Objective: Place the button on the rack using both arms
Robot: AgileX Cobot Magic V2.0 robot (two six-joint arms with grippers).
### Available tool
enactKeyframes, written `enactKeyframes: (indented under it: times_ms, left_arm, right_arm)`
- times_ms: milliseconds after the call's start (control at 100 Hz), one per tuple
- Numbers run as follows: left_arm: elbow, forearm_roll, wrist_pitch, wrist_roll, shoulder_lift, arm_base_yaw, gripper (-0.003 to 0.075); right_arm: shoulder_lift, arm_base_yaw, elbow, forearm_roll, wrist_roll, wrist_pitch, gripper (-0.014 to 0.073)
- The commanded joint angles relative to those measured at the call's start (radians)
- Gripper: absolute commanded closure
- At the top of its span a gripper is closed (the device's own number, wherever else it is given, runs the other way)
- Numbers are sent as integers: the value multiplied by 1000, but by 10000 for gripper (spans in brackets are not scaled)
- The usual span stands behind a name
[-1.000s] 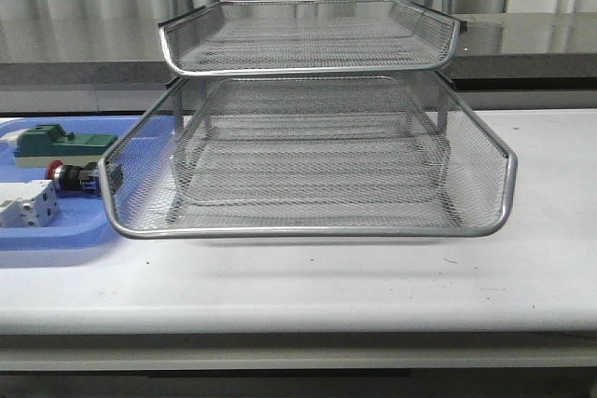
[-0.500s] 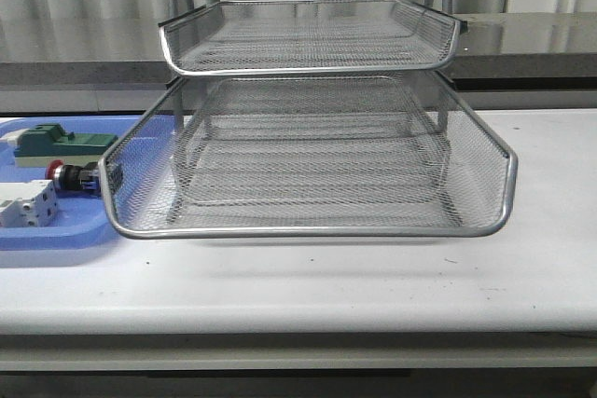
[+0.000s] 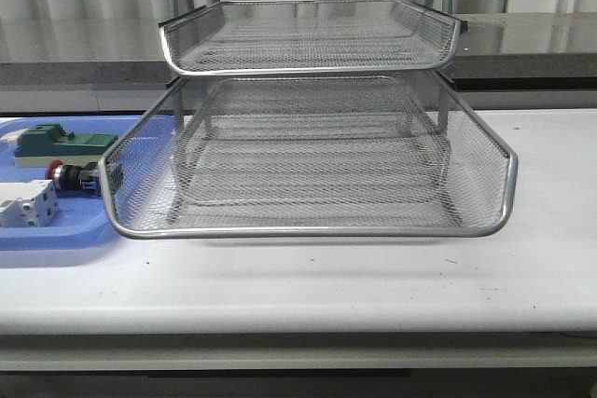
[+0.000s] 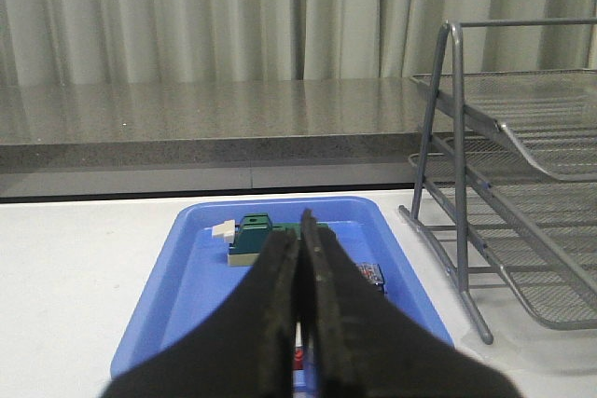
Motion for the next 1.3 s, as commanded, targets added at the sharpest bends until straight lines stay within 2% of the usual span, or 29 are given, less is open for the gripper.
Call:
enactKeyframes:
  times_ms: [0,210,410,700,820,930,1050,1290]
  left_arm:
    - [46,0,-93,-4,-30,3,740]
    - [1,-17,-65,-4,-28,3,740]
    - [-173,-48,155,-4,58,3,740]
    - [-564,-48,404,-1,442,3,740]
    - [-752,-48,580,115,623,3,740]
    - [-908,-48,701,160,790,3,740]
    - [-1026,-48,752,188,943,3,740]
    - [-1149,-48,749,280,1196,3,740]
  right_arm:
    - [3,-2,-34,-14,-1,-55,664]
    - [3,-2,-34,-14,-1,-55,664]
    - [3,-2,-34,-14,-1,-55,664]
    - [3,-2,-34,-14,-1,-55,664]
    - [3,-2,-34,-14,-1,-55,664]
    - [3,-2,-34,-14,-1,-55,664]
    - [3,-2,-34,-14,-1,-55,664]
    - [3,-2,-33,-14,-1,-55,664]
